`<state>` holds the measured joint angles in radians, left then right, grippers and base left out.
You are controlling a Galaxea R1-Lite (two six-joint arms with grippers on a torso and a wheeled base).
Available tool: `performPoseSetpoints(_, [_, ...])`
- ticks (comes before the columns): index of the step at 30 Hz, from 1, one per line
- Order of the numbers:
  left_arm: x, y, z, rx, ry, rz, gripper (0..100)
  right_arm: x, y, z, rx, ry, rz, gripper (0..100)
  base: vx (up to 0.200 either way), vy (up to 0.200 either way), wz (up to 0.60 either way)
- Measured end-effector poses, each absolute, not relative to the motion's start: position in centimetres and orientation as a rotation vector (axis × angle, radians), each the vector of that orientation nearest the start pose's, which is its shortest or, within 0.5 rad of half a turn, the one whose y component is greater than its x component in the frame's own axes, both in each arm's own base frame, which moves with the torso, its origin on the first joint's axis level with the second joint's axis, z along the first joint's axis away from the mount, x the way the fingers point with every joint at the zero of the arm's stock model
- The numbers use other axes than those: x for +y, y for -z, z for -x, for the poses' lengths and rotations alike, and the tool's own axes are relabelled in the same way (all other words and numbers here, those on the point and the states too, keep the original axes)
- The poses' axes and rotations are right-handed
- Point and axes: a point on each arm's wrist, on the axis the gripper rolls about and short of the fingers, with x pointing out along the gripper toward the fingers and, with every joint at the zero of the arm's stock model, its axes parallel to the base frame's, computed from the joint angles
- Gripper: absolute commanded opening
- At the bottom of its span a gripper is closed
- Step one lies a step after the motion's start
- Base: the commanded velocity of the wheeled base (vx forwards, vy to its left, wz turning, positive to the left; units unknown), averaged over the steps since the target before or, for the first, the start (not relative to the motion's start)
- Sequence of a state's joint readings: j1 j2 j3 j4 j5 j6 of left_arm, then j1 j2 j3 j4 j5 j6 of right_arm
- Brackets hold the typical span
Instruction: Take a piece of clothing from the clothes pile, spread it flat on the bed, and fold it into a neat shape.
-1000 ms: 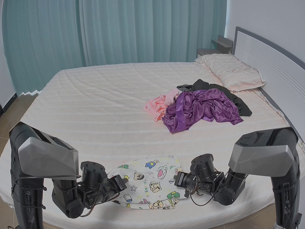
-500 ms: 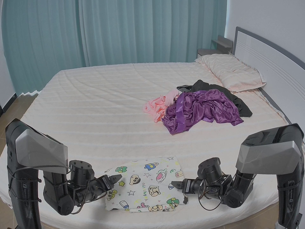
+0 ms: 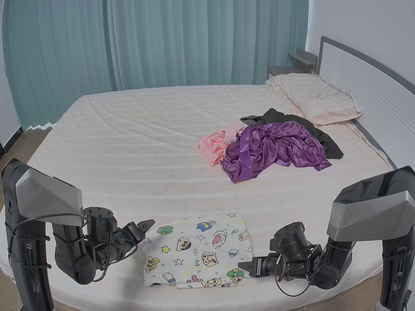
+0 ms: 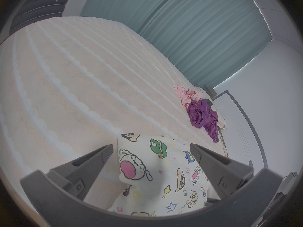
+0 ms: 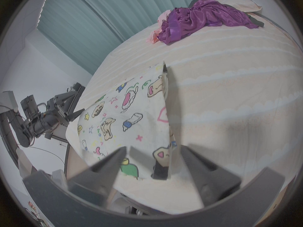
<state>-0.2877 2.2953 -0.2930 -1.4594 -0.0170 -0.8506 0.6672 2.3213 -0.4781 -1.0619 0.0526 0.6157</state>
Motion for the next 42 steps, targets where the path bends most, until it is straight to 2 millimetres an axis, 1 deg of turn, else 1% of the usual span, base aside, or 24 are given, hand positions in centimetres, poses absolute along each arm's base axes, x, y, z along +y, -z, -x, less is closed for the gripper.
performPoseSetpoints(9, [-8.5,1.7,-26.8,0.635,0.059,0.763,100,18.2,3.9,-22.7,0.960,-0.466,-0.255,0,0.000,0.000,0.00])
performPoseSetpoints(16, [-8.6,1.6,-26.8,0.632,0.063,0.762,100,17.2,4.0,-21.9,1.036,-0.450,-0.175,0,0.000,0.000,0.00])
performPoseSetpoints(29, [-9.0,1.6,-26.8,0.633,0.073,0.759,100,17.0,3.2,-22.0,1.044,-0.453,-0.152,0,0.000,0.000,0.00])
performPoseSetpoints(33, [-9.0,1.7,-26.8,0.633,0.073,0.760,100,16.9,2.3,-22.6,0.999,-0.456,-0.169,0,0.000,0.000,0.00])
performPoseSetpoints(35, [-9.0,1.6,-26.8,0.633,0.074,0.761,100,16.8,1.3,-23.2,0.958,-0.455,-0.194,0,0.000,0.000,0.00])
performPoseSetpoints(36, [-9.0,1.7,-26.8,0.634,0.074,0.762,100,16.6,0.4,-23.9,0.919,-0.450,-0.218,0,0.000,0.000,0.00])
performPoseSetpoints(39, [-9.0,1.7,-26.8,0.634,0.074,0.762,100,16.1,-0.7,-25.0,0.869,-0.436,-0.250,0,0.000,0.000,0.00])
performPoseSetpoints(42, [-9.0,1.7,-26.9,0.632,0.076,0.763,100,15.7,-0.9,-25.1,0.870,-0.437,-0.260,0,0.000,0.000,0.00])
